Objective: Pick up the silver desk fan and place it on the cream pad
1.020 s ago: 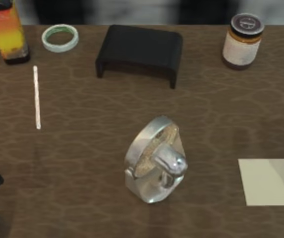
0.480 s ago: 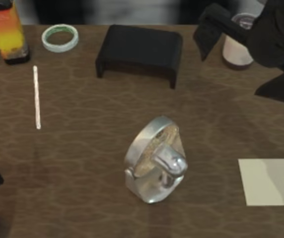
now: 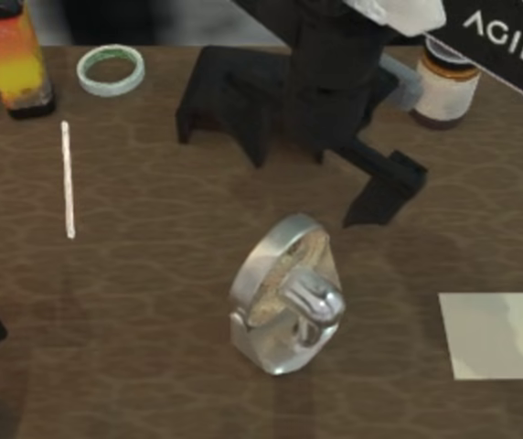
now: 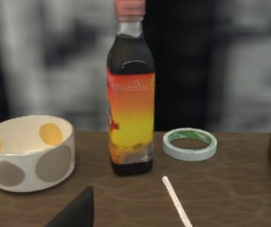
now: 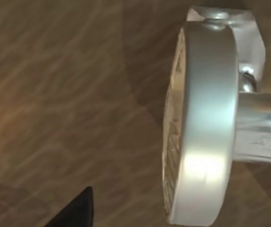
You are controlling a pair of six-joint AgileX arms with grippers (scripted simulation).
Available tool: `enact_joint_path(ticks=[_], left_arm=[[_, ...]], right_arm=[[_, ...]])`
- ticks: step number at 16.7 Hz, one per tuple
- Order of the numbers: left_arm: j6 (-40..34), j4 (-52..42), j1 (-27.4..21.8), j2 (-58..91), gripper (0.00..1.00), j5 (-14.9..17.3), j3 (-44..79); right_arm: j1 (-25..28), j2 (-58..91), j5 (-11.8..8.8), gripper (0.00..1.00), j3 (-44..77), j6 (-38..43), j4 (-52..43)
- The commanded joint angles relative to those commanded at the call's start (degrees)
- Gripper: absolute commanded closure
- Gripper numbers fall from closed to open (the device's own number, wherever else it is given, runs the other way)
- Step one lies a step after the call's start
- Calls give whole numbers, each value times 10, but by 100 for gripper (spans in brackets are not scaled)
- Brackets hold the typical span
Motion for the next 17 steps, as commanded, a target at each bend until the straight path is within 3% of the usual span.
enact_joint_path(ticks=[4, 11, 17], left_arm=[[0, 0, 0, 0, 0, 0, 0], [0, 0, 0, 0, 0, 0, 0], [0, 0, 0, 0, 0, 0, 0]], right_arm=[[25, 77, 0, 0, 74, 55, -54], [25, 85, 0, 0, 79, 61, -57], [27, 68, -1, 0, -33, 61, 35]])
